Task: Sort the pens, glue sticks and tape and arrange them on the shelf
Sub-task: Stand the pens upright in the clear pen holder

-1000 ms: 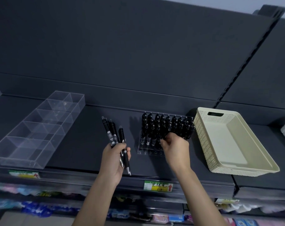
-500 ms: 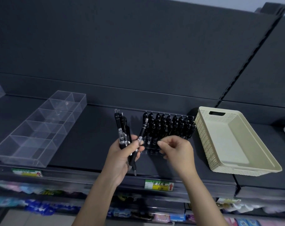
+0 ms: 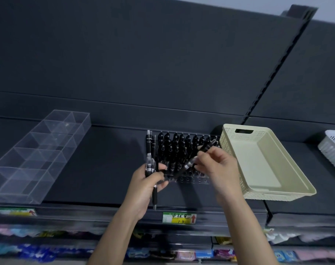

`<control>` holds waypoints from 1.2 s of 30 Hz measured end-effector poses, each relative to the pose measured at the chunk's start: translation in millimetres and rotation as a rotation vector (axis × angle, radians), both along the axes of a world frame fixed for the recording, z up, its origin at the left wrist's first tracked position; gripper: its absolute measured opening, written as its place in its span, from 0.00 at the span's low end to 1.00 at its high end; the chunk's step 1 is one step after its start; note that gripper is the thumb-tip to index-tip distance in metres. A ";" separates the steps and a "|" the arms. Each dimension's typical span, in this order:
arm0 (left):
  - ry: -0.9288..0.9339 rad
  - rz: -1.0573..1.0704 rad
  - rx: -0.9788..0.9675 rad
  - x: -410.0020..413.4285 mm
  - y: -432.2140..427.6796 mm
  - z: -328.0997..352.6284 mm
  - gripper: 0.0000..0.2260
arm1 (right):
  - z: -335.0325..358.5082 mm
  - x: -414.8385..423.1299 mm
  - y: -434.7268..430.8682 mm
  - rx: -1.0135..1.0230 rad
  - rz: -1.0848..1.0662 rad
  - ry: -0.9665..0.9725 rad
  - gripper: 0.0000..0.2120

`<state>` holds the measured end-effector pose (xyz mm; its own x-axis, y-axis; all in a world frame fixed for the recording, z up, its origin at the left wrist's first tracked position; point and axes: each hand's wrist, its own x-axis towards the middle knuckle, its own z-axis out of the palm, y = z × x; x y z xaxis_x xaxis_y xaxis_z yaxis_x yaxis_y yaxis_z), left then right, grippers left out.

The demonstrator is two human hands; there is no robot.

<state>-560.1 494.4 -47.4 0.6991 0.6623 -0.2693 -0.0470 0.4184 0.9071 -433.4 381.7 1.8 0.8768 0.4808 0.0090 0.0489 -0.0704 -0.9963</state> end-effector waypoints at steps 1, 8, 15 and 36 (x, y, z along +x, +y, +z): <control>0.013 0.014 -0.003 -0.2 0.8 -1.1 0.08 | -1.1 4.3 -0.6 -0.047 -0.057 -0.085 0.11; 0.037 0.056 0.035 -4.1 5.4 -7.3 0.05 | -10.3 1.1 7.8 -0.312 -0.194 -0.451 0.08; 0.017 0.098 0.042 -10.3 6.5 -7.0 0.05 | -30.2 1.8 16.3 -0.410 -0.137 -0.518 0.05; -0.095 -0.128 0.232 8.4 -12.1 1.5 0.07 | -9.7 -17.0 0.3 -0.097 0.222 -0.064 0.11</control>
